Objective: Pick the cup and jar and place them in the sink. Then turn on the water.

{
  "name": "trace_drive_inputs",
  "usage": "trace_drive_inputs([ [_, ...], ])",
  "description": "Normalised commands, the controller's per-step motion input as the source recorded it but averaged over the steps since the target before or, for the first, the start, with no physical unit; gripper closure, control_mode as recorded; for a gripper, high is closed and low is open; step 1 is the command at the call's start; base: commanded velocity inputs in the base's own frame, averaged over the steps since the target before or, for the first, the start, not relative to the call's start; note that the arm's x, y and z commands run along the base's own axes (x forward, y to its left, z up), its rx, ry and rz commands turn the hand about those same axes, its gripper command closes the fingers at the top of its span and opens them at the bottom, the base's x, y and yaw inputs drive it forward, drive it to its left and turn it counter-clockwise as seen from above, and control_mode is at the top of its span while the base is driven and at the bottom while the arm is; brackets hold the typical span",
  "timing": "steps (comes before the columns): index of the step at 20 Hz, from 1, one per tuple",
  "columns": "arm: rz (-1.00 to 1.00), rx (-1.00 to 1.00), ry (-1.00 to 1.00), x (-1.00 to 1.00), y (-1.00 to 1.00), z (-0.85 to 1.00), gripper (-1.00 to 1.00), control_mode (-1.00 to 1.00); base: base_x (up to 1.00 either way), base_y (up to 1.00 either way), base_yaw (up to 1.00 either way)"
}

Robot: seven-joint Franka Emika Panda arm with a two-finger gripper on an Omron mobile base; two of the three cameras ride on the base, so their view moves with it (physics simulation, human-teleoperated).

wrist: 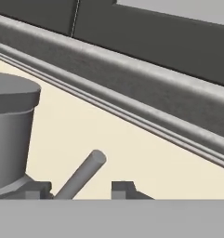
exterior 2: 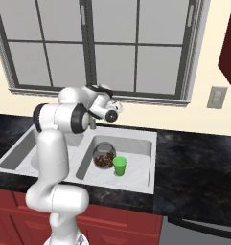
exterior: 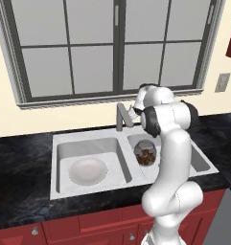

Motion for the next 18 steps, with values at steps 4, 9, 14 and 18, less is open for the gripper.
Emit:
trace_drive_inputs([
  [4,0.23,0.18,0.0,0.34,-1.0,-0.19,1.0,-1.0,0.0,0.0,0.0],
  [9,0.23,0.19,0.0,0.4,-1.0,-0.22,1.0,-1.0,0.0,0.0,0.0],
  [14,0.19,0.12,0.0,0.33,-1.0,-0.3,1.0,-1.0,0.0,0.0,0.0],
  [18,0.13,0.03,0.0,0.12,-1.0,-0.27,1.0,-1.0,0.0,0.0,0.0],
])
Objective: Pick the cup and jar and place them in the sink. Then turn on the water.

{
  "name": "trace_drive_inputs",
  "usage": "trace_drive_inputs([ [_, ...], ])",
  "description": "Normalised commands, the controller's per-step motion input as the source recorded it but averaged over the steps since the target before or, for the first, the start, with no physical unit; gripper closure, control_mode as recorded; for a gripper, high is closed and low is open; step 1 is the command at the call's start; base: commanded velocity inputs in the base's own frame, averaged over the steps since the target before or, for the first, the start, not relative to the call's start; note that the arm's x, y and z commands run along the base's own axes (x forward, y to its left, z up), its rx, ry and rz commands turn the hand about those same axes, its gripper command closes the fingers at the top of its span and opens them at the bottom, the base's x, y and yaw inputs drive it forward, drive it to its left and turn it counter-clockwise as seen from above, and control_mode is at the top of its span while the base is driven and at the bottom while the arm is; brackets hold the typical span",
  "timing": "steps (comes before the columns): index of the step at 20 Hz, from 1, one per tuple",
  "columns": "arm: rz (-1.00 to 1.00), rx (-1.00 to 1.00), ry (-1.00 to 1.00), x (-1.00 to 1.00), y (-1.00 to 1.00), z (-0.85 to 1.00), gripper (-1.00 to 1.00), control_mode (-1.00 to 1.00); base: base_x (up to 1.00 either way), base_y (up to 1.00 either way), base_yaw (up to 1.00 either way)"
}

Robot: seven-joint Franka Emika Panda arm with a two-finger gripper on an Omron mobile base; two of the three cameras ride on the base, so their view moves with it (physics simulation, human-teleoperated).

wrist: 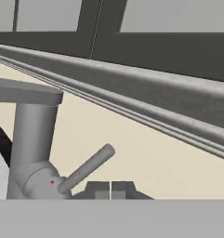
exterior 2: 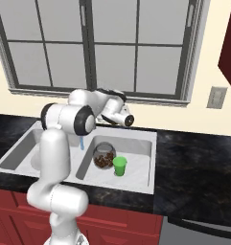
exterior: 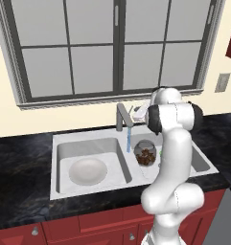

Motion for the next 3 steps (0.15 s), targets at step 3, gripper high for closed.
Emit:
trace_drive_inputs([
  [3,0.06,0.0,0.04,0.0,-1.0,-0.23,1.0,-1.0,0.0,0.0,0.0],
])
